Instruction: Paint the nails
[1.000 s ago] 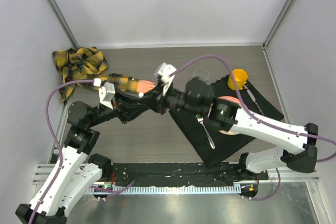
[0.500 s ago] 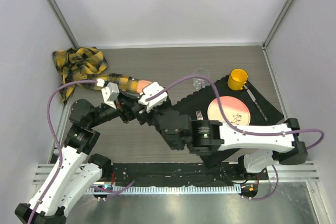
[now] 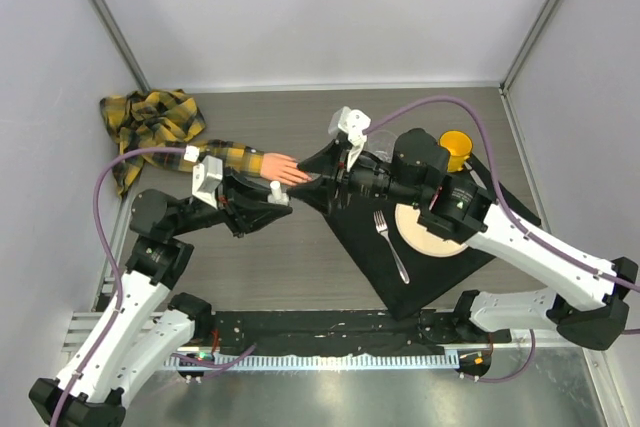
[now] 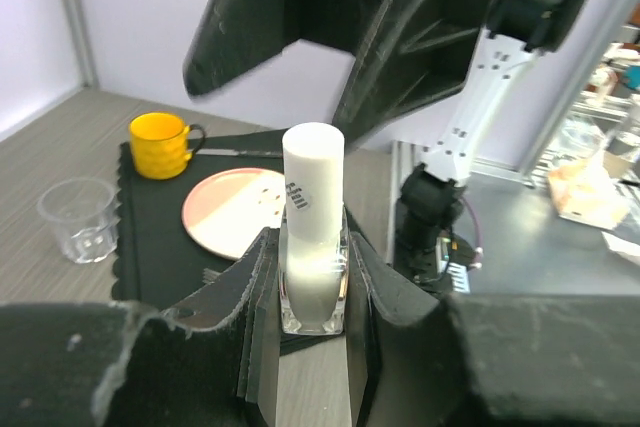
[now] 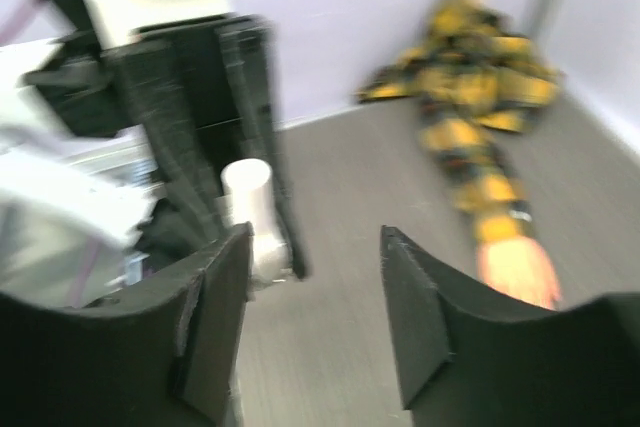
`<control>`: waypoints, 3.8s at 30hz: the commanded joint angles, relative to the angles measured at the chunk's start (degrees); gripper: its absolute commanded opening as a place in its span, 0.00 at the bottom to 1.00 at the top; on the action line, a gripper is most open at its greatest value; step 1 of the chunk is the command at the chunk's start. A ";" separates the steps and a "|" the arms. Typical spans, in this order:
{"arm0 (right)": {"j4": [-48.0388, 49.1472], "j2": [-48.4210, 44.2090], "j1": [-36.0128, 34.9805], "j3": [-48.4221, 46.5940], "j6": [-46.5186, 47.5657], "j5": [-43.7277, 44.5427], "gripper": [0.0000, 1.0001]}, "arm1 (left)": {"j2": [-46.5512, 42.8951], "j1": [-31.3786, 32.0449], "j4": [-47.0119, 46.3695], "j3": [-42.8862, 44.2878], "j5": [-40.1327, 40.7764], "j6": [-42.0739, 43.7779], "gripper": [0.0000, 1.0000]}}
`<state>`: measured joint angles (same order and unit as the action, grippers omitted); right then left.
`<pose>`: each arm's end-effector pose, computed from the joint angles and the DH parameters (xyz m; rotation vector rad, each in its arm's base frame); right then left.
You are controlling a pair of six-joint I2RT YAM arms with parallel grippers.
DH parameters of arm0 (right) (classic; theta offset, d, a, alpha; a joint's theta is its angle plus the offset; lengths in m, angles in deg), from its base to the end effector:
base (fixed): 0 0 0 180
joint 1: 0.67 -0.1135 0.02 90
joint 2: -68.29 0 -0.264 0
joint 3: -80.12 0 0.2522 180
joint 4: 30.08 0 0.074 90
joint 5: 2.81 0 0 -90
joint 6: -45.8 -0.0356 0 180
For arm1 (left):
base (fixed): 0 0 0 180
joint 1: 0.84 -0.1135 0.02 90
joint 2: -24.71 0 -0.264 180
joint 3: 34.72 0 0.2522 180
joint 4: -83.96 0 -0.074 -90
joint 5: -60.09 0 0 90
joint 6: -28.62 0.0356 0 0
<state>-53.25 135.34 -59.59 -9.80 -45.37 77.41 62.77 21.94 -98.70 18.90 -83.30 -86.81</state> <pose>0.1283 0.2245 0.4540 -0.9211 1.3791 0.9454 0.1231 -0.0827 0.3737 0.8315 1.2577 -1.2671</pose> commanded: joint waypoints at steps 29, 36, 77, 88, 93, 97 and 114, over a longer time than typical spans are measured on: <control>18.03 7.22 5.22 1.62 -12.72 -30.31 0.00 | -0.35 0.15 -4.60 0.83 -0.88 -1.04 0.00; 6.41 11.06 -26.48 -3.72 7.22 60.62 0.00 | -0.89 0.15 9.56 3.56 13.21 7.94 0.00; 16.70 6.07 5.57 2.07 -14.74 -33.72 0.45 | 1.31 0.15 -8.27 0.57 -6.73 -5.07 0.00; 15.66 6.96 5.57 1.63 -14.22 -26.90 0.00 | 0.87 0.15 -4.69 0.92 -3.58 -2.88 0.00; 8.03 4.59 -3.19 1.81 -7.38 -0.41 0.00 | 0.43 0.15 4.55 2.68 6.16 4.50 0.00; -0.34 14.29 -23.59 -6.61 6.07 61.68 0.00 | 0.70 0.07 9.03 3.65 11.54 7.14 0.00; -3.51 4.08 -13.71 -4.79 -1.63 16.68 0.71 | 1.13 0.07 4.41 2.86 3.66 4.26 0.00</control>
<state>-55.02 145.46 -79.06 -17.32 -41.98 118.66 63.64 22.01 -86.70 20.50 -74.47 -79.62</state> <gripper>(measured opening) 0.697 0.293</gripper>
